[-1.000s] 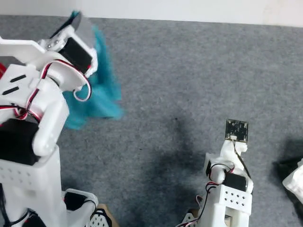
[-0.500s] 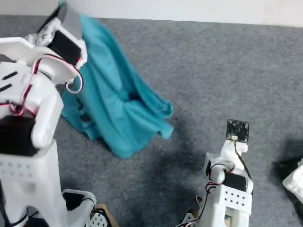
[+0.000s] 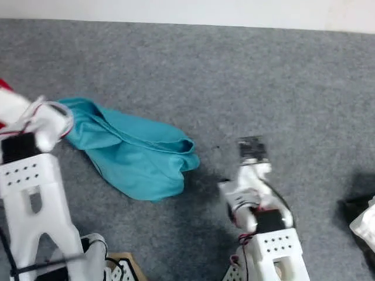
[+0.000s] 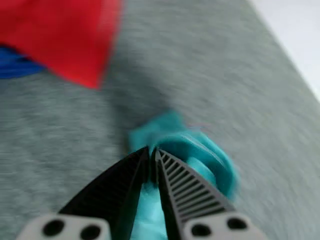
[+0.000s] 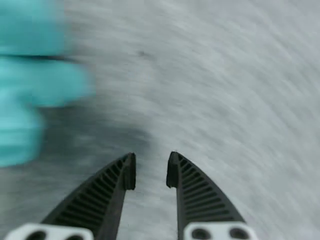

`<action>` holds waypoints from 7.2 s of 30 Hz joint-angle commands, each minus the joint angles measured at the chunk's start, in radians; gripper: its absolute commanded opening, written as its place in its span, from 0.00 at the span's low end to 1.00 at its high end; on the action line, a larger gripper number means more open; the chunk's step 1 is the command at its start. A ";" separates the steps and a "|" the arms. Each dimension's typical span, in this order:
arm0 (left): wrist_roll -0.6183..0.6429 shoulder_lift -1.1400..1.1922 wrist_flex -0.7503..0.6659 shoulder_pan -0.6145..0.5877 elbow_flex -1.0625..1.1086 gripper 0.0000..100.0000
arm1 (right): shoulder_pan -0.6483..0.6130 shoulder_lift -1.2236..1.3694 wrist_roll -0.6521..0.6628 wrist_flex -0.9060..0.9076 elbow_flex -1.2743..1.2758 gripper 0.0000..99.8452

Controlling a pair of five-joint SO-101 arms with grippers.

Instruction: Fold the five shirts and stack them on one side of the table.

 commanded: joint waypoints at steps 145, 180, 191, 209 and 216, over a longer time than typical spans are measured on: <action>-0.245 -0.262 -0.690 -0.809 0.456 0.01 | -0.691 1.273 0.107 -0.862 -0.797 0.16; -0.245 -0.254 -0.899 -0.808 0.668 0.01 | -0.740 1.727 0.114 -0.860 -1.228 0.16; -0.241 -0.254 -0.899 -0.782 0.668 0.01 | -0.710 1.583 0.112 -0.776 -1.155 0.16; -0.245 -0.255 -0.899 -0.779 0.696 0.01 | -0.696 1.771 0.173 -0.840 -1.307 0.00; -0.238 -0.262 -0.902 -0.765 0.684 0.01 | -0.648 1.644 0.213 -0.769 -1.213 0.01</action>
